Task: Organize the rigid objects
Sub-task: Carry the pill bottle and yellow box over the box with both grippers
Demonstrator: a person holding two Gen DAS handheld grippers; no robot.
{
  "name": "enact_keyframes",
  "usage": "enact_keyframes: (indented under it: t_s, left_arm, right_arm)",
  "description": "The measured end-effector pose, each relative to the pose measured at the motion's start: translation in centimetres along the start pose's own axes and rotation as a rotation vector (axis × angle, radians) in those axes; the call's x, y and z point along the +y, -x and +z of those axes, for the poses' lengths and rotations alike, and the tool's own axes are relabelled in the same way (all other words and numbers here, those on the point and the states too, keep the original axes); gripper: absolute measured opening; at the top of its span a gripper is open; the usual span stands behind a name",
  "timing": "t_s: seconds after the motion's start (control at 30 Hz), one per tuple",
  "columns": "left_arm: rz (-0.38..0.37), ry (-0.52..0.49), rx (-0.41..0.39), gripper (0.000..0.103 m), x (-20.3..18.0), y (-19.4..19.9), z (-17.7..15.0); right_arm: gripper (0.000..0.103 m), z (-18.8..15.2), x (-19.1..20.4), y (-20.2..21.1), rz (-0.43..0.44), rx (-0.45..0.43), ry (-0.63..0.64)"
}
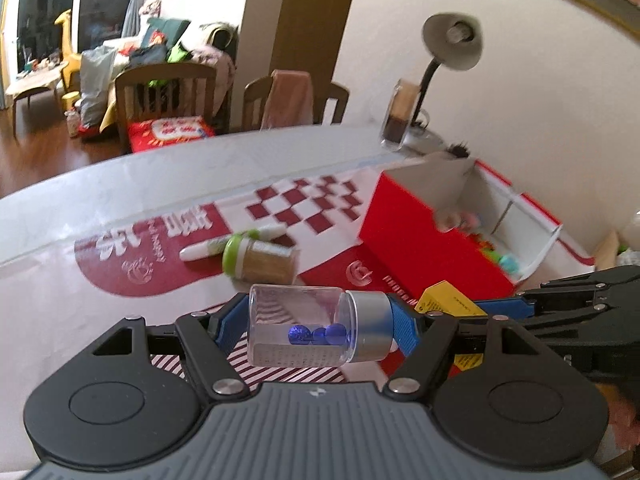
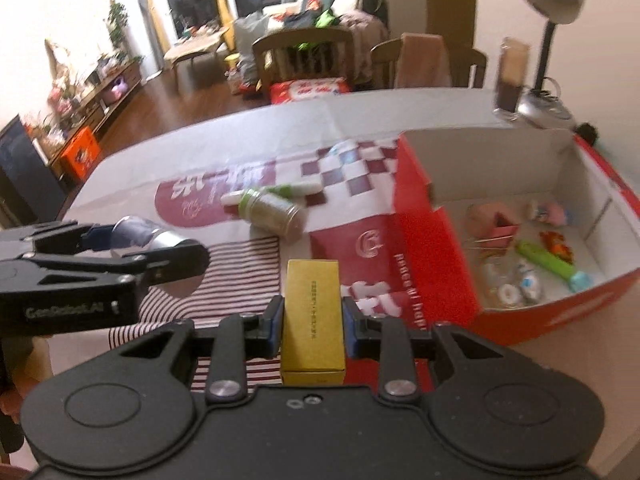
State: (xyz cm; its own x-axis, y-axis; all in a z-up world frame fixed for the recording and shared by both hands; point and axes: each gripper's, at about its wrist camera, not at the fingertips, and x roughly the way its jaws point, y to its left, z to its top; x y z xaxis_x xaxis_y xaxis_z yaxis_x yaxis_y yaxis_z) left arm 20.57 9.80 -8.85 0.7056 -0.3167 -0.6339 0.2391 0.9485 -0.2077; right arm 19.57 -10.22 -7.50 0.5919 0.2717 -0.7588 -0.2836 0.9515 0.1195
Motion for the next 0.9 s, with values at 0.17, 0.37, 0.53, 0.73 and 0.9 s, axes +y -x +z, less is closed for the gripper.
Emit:
enact_keyframes:
  t_s: [0.17,0.37,0.53,0.73,0.9]
  left_arm:
    - [-0.022,-0.011,-0.017,0.073,-1.3,1.2,0.9]
    - [-0.038,-0.027,-0.02,0.073,-2.8,1.6,2.1]
    - [-0.043,-0.051,-0.014,0.073,-4.8,0.6,3.1]
    - [-0.051,-0.07,0.003,0.073,-7.8,-1.4,4.1]
    - [-0.05,-0.08,0.016,0.073,-10.6,-3.7,5.0]
  right_arm:
    - [0.028,0.7,-1.2,2.3,-0.027,-0.047,-0.017]
    - [0.028,1.9,-3.5,4.0,-0.053,-0.092,-0.053]
    - [0.028,2.5,-6.4,4.8,-0.061,-0.121,-0.085]
    - [0.028,3.0,-10.6,4.9,-0.075,-0.129,-0.108]
    - [0.028,3.3,-14.4,4.5,-0.095,-0.117,-0.115]
